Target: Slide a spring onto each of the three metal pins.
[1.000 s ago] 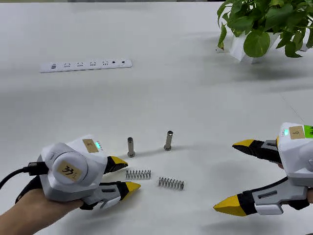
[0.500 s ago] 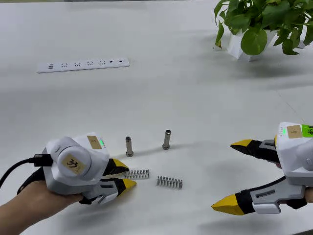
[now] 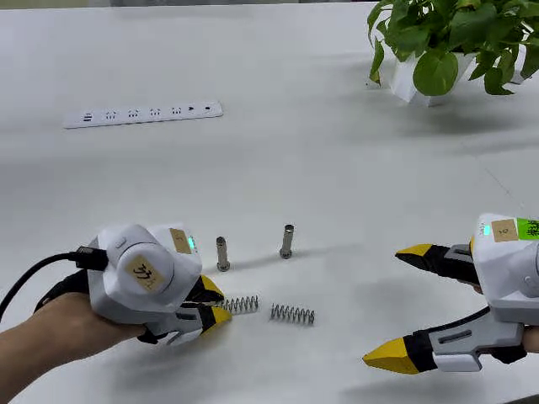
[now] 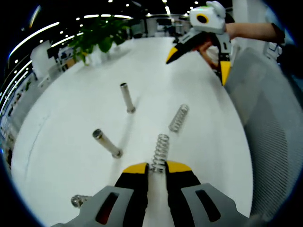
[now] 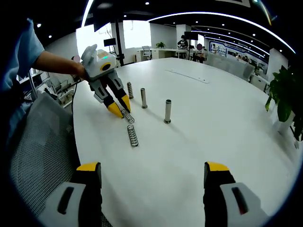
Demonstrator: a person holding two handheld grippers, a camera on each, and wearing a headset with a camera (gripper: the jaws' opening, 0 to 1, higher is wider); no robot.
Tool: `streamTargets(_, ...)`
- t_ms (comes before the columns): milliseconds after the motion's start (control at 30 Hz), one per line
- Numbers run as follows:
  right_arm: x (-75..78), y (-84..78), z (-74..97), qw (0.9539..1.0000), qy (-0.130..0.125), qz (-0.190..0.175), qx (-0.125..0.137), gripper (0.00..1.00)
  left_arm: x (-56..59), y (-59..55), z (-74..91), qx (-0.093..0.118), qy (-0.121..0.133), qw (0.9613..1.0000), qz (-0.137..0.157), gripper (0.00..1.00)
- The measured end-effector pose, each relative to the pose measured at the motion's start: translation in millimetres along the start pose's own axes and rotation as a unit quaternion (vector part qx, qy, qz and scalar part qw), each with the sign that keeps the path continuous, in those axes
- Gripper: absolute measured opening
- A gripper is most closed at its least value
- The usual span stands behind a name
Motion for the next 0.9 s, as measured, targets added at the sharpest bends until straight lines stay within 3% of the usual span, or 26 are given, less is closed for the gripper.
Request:
streamTargets(133,-0.2,-0.7,1.0,1.0000,-0.002,-0.002,0.000,0.91,1.3,-0.5,0.4,-0.024,-0.011,0.9995,-0.017,0.13)
streamTargets(533,-1.9,-2.1,1.4,1.0000,-0.002,-0.007,0.001,0.90,2.1,1.1,-1.4,-0.055,-0.023,0.9976,-0.034,0.11)
streamTargets(767,-5.5,-1.2,0.2,0.9999,0.003,-0.010,0.003,0.90,2.2,1.1,-1.2,-0.062,-0.014,0.9978,-0.022,0.11)
streamTargets(900,-7.7,-1.8,-1.9,0.9999,0.008,-0.012,-0.001,0.89,3.3,0.0,-0.1,-0.053,0.002,0.9985,-0.014,0.11)
Point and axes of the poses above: the centre of the closed fingertips' face, and the gripper's own axes: z roughly backward along the fingers, x roughly to its right, y roughly out of its top, the point moved 3 cm from there along z, roughly backward along the fingers, and after that the axes turned 14 degrees about -y, right-handed, at the moved point
